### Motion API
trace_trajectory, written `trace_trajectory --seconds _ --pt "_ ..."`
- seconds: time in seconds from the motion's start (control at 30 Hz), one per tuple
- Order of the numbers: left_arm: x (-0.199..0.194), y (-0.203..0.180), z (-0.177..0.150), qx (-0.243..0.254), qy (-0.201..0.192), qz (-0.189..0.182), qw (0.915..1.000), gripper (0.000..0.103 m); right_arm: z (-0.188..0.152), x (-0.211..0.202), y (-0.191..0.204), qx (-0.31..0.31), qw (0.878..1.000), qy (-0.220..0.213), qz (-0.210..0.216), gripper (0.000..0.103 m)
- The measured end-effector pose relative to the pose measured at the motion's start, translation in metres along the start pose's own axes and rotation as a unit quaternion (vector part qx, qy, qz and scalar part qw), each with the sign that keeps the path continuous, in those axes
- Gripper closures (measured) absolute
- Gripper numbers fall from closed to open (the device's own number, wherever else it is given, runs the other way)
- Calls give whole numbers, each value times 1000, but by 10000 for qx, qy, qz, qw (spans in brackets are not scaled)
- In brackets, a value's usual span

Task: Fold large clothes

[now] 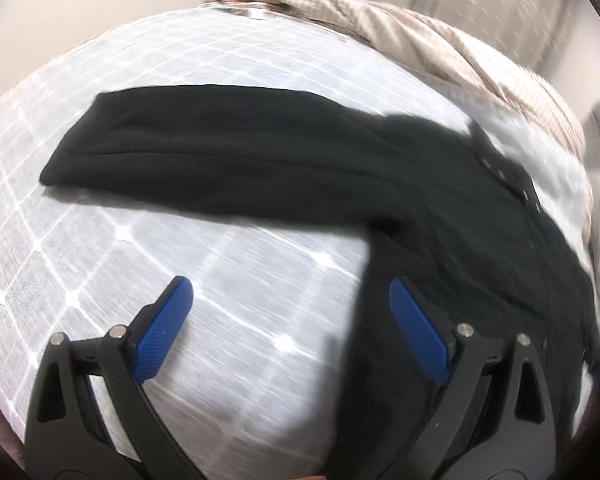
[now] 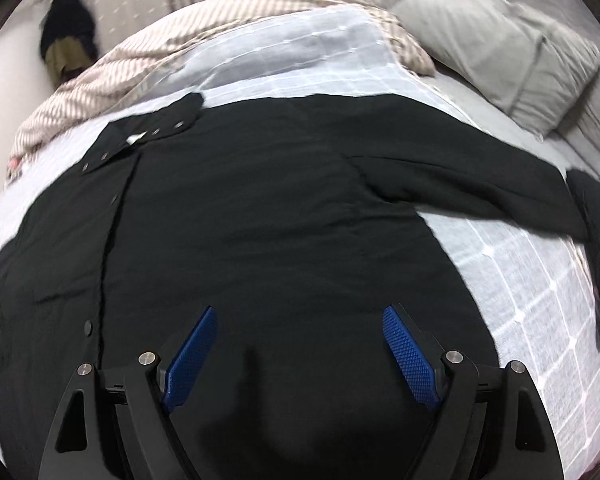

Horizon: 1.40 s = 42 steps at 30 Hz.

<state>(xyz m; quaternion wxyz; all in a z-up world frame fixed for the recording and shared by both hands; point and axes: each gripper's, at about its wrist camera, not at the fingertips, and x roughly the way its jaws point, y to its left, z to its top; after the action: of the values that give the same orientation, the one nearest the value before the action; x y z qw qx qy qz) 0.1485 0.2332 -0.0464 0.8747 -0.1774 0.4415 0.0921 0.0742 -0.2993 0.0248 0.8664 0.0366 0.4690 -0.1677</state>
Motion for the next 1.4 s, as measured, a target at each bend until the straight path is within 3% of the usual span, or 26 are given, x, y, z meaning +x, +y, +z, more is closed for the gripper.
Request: trace_trajectory --seconds 0.17,0.33,0.5,0.6,0.67,0.7,0.73,0.77,0.9,1.17,1.3,1.4 --pt "22 46 13 -806 -24 -75 9967 5 -6 7 33 -521 9986 -14 -106 17" --pt "40 94 23 -1730 -340 152 9842 6 -12 7 54 -1040 9935 -215 -420 17" --pt "48 117 34 -2076 -742 274 9750 19 -8 13 53 -1085 9915 -300 -651 17" --pt "53 131 41 -2365 -871 257 9674 41 -4 20 48 -955 9935 -197 -592 17" --pt "56 137 47 -2505 -827 363 9639 68 -5 21 43 -881 9944 -137 -566 17" --pt "55 139 50 -2532 -816 397 9632 74 -4 23 41 -846 9948 -105 -565 17" --pt "51 137 53 -2507 -834 489 9632 84 -4 22 39 -826 9949 -98 -569 17" --pt "46 133 56 -2423 -890 533 9646 87 -4 23 38 -808 9950 -100 -577 17" --pt "12 96 77 -1819 -1464 594 9705 92 -3 23 35 -776 9951 -132 -604 17" --pt "-72 -21 111 -649 -2469 -548 9653 93 -4 21 37 -717 9964 -100 -442 17" --pt "-97 -91 107 96 -2610 -1071 9593 93 -4 21 37 -695 9966 -96 -428 17" --pt "-100 -141 101 491 -2480 -1479 9561 93 -4 20 35 -669 9969 -85 -399 17"
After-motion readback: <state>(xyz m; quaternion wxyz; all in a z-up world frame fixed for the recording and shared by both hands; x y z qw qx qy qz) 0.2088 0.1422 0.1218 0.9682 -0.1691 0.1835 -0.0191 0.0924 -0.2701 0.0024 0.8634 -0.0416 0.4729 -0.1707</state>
